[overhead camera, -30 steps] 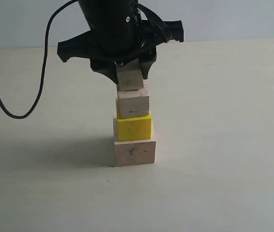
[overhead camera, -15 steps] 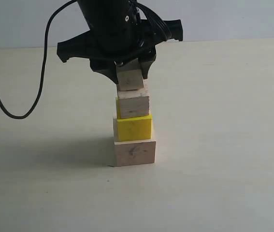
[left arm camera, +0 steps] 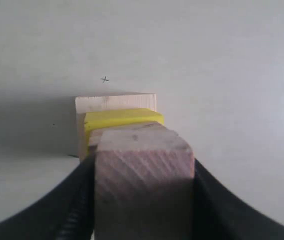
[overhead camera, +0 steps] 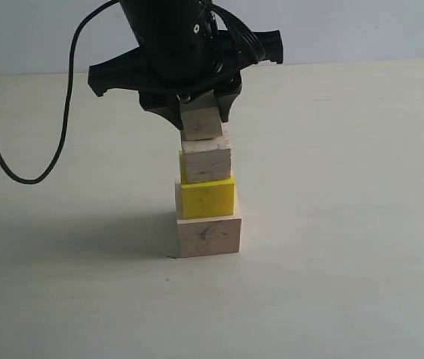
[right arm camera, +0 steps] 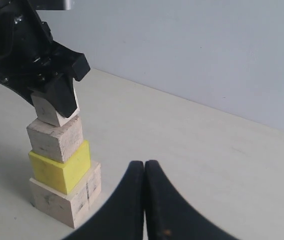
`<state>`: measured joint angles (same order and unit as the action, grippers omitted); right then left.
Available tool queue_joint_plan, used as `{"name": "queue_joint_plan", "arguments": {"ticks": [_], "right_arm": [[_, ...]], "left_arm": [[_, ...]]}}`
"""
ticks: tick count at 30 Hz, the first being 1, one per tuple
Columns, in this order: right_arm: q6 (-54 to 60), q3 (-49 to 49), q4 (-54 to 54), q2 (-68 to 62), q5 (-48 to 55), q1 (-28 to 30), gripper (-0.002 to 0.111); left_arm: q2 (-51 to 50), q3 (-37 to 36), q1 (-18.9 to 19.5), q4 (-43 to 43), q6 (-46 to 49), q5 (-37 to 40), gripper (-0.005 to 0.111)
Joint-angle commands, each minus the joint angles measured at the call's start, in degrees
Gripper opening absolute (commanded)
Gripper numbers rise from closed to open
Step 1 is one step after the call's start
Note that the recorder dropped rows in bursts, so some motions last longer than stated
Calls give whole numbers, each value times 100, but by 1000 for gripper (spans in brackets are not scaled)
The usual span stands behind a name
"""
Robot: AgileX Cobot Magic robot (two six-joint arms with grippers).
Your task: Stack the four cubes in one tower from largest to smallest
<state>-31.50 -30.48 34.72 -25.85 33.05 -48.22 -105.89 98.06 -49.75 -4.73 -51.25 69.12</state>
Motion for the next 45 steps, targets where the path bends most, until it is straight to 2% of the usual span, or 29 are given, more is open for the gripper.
{"name": "queue_joint_plan", "arguments": {"ticks": [1,5,8,16,25,27,29,38,40,45], "right_arm": [[-3,31,8,40,-17,3,0],[-3,31,-3,40,-17,3,0],[-3,31,3,40,-5,3,0],[-3,31,-6,40,72,3,0],[-3,39,-136,40,72,3,0],[-3,86,-144,40,52,3,0],[-3,154,-131,40,-32,3,0],[-3,154,-131,40,-32,3,0],[-3,154,-131,40,-32,3,0],[-3,302,-107,40,-181,3,0]], "left_arm": [[-23,-58,7,95,26,85,56],[57,-58,7,83,162,85,79],[98,-58,7,72,303,85,88],[308,-58,21,-33,672,85,88],[1204,-58,1,-1221,1852,85,87],[1378,-70,2,-1578,2085,85,80],[1521,-175,2,-1782,2235,85,67],[2031,-1524,2,-2372,2323,85,2],[2159,-1774,2,-2376,2248,85,0],[2569,-2361,2,-2376,2248,-477,0]]}}
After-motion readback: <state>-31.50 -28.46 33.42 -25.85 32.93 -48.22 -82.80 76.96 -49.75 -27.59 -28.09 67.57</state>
